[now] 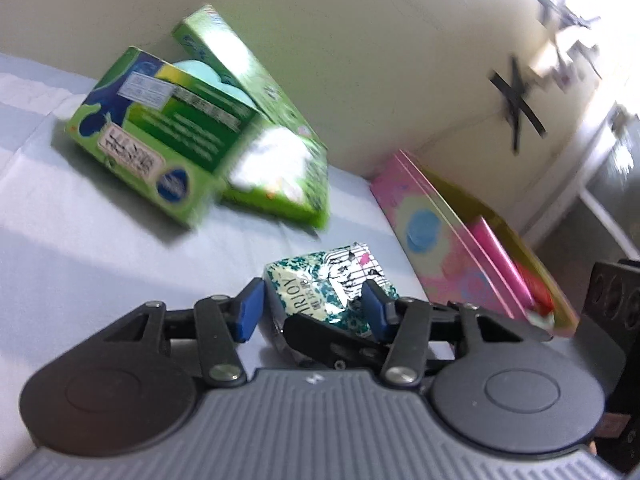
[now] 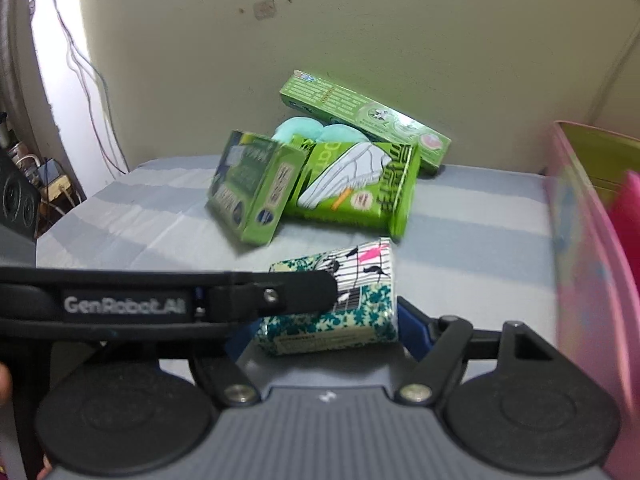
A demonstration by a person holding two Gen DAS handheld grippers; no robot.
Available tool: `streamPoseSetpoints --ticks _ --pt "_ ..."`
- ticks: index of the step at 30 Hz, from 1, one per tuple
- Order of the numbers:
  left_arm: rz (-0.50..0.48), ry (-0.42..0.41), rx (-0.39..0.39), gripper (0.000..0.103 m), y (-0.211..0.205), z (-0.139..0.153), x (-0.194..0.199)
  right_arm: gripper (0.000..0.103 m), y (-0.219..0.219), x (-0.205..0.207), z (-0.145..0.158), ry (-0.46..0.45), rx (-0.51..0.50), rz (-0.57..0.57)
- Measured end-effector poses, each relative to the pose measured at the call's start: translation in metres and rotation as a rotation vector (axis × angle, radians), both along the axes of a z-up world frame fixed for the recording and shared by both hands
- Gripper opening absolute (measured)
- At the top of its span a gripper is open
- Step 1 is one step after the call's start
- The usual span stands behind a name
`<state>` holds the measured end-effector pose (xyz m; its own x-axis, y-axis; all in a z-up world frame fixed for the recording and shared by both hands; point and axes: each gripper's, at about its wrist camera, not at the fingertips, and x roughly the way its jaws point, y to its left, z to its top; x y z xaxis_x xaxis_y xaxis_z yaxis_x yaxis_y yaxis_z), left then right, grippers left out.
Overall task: Organize objects
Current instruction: 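Carry the tissue pack into the pink tin and open the right gripper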
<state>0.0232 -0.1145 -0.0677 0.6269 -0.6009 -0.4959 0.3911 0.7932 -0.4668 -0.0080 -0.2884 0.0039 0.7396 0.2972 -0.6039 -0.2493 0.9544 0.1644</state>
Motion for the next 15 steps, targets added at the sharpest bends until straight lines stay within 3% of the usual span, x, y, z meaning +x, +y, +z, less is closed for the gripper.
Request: streamPoseSetpoints --ticks 2,7,12,15 --pt "-0.026 -0.031 0.054 0.054 -0.013 0.004 -0.028 0.073 -0.004 -0.027 -0.001 -0.005 0.001 -0.012" --pt "-0.124 -0.012 0.046 0.054 -0.034 0.006 -0.086 0.073 -0.025 -0.104 0.000 -0.035 -0.003 -0.075" --pt "-0.244 -0.022 0.075 0.054 -0.084 0.012 -0.113 0.073 -0.063 -0.159 0.001 -0.081 0.029 -0.208" --pt "-0.302 -0.083 0.066 0.055 -0.116 0.035 -0.116 0.073 -0.088 -0.176 0.023 -0.180 0.012 -0.280"
